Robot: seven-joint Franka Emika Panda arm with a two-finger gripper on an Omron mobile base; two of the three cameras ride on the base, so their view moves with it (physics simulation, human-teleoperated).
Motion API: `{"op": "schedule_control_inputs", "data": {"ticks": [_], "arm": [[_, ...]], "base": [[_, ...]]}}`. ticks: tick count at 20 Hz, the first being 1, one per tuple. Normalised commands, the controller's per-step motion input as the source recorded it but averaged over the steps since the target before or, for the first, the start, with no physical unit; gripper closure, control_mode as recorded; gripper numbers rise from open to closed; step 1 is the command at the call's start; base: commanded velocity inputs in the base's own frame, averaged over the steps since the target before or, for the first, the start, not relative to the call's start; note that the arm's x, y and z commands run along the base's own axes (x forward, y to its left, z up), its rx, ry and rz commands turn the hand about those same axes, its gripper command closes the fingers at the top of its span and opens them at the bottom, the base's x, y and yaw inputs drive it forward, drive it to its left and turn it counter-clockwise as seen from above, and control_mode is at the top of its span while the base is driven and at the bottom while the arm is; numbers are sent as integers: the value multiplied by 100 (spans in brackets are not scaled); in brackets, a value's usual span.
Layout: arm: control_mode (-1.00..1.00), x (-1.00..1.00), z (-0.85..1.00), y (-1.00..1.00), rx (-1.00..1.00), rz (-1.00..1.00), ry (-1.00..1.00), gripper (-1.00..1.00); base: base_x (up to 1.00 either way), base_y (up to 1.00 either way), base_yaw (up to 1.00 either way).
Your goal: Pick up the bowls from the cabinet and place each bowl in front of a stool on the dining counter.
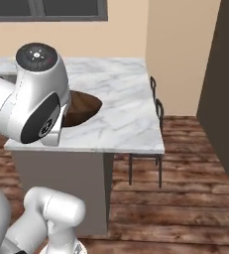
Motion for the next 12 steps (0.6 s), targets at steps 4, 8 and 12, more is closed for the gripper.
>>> {"op": "schedule_control_inputs", "data": {"ticks": [4, 8, 12], "arm": [[100, 0, 0, 0, 0, 0, 0, 100], [100, 0, 0, 0, 0, 0, 0, 100], [100, 0, 0, 0, 0, 0, 0, 100]], "base": [[0, -100, 36], [0, -100, 33], [0, -100, 33]]}}
